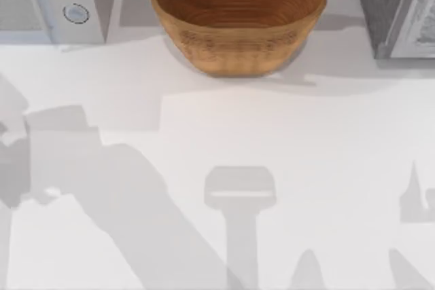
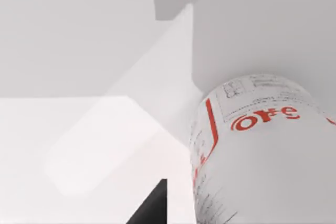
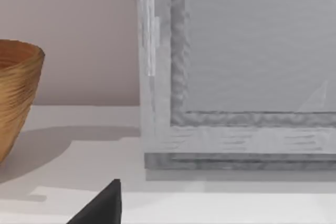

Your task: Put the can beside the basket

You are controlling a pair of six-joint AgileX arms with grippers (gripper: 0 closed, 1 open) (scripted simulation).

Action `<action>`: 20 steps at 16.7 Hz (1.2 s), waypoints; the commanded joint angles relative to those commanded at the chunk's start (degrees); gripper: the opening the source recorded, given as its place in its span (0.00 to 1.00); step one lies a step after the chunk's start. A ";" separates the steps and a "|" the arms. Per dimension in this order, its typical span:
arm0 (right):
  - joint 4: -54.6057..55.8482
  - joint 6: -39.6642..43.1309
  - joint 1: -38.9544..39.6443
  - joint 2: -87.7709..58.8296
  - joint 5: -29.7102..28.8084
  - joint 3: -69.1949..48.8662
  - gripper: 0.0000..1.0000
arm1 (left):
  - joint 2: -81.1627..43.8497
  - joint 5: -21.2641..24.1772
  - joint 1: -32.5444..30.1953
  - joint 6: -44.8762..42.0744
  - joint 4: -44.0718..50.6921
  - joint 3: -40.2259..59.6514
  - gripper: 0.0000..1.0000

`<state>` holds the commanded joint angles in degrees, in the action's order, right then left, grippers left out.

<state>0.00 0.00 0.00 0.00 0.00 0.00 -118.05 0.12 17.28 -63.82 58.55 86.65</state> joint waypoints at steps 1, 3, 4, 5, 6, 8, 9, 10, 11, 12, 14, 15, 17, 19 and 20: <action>0.00 0.00 0.00 0.00 0.00 0.00 1.00 | 0.00 0.00 0.00 0.00 0.00 0.00 0.47; 0.00 0.00 0.00 0.00 0.00 0.00 1.00 | 0.00 0.00 0.00 0.00 0.00 0.00 0.32; 0.00 0.00 0.00 0.00 0.00 0.00 1.00 | 0.00 0.00 0.00 0.00 0.00 0.00 0.25; 0.00 0.00 0.00 0.00 0.00 0.00 1.00 | 0.00 0.00 0.00 0.00 0.00 0.00 0.17; 0.00 0.00 0.00 0.00 0.00 0.00 1.00 | 0.00 0.00 0.00 0.00 0.00 0.00 0.10; 0.00 0.00 0.00 0.00 0.00 0.00 1.00 | 0.00 0.00 0.00 0.00 0.00 0.00 0.00; 0.00 0.00 0.00 0.00 0.00 0.00 1.00 | 0.00 0.00 0.00 0.00 0.00 0.00 0.00; 0.00 0.00 0.00 0.00 0.00 0.00 1.00 | 0.00 0.00 0.00 0.00 0.00 0.00 0.00; 0.00 0.00 0.00 0.00 0.00 0.00 1.00 | 0.00 0.00 0.00 0.00 0.00 0.00 0.00; 0.00 0.00 0.00 0.00 0.00 0.00 1.00 | 0.00 0.00 0.00 0.00 0.00 0.00 0.00; 0.00 0.00 0.00 0.00 0.00 0.00 1.00 | 0.00 0.00 0.00 0.00 0.00 0.00 0.00; 0.00 0.00 0.00 0.00 0.00 0.00 1.00 | 0.00 0.00 0.00 0.00 0.00 0.00 0.00; 0.00 0.00 0.00 0.00 0.00 0.00 1.00 | 0.15 0.02 -0.15 -0.04 0.00 -0.03 0.00; 0.00 0.00 0.00 0.00 0.00 0.00 1.00 | -0.20 0.31 -1.35 1.72 0.35 0.50 0.00; 0.00 0.00 0.00 0.00 0.00 0.00 1.00 | -0.56 0.58 -2.57 3.51 0.69 1.03 0.00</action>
<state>0.00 0.00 0.00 0.00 0.00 0.00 -118.61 0.71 14.71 -60.31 59.24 87.69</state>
